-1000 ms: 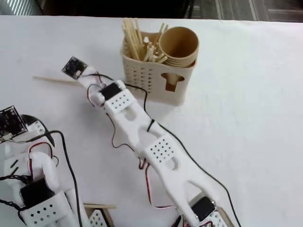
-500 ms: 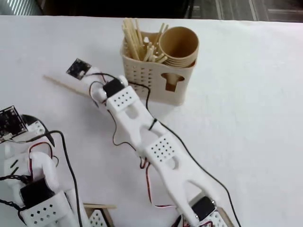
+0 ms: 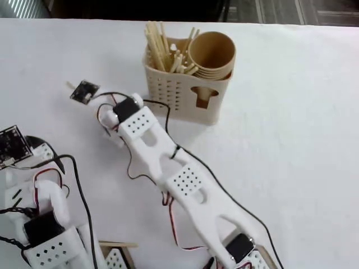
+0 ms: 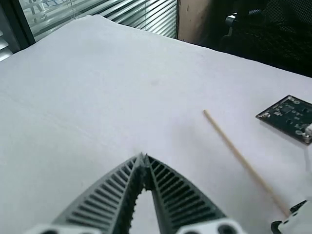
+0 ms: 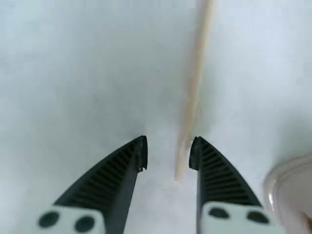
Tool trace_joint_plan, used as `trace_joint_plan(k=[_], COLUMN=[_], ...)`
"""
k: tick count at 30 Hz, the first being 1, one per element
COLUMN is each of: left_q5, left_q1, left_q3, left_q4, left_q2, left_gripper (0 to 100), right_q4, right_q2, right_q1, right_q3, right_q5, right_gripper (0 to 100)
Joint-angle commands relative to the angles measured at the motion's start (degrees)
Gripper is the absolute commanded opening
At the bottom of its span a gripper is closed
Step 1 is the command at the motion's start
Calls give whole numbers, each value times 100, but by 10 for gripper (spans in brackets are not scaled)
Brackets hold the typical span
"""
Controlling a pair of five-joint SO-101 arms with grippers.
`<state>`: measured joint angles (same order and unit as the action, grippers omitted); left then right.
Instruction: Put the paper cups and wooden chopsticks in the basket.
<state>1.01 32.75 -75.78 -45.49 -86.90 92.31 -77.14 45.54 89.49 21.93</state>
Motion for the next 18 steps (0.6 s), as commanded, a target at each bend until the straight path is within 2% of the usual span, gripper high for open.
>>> trace_joint_plan(k=[1,4,7,13,18], left_q5=[44,44,44,44,44], left_q1=[22,22,22,22,22], left_q3=[105,105,105,105,-123], left_q4=[18,18,18,53,448], left_q2=[-92,-92,-92,-92,-92], left_gripper=[24,24,24,24,24], right_q4=[-154,-119,-101,585,620], right_q2=[-92,-338,-418,-154,198], right_q1=[22,4,-66,-92,-268], right_q3=[220,220,229,281,220], right_q5=[-18,-9,9,44,44], right_gripper=[128,93,13,18,17])
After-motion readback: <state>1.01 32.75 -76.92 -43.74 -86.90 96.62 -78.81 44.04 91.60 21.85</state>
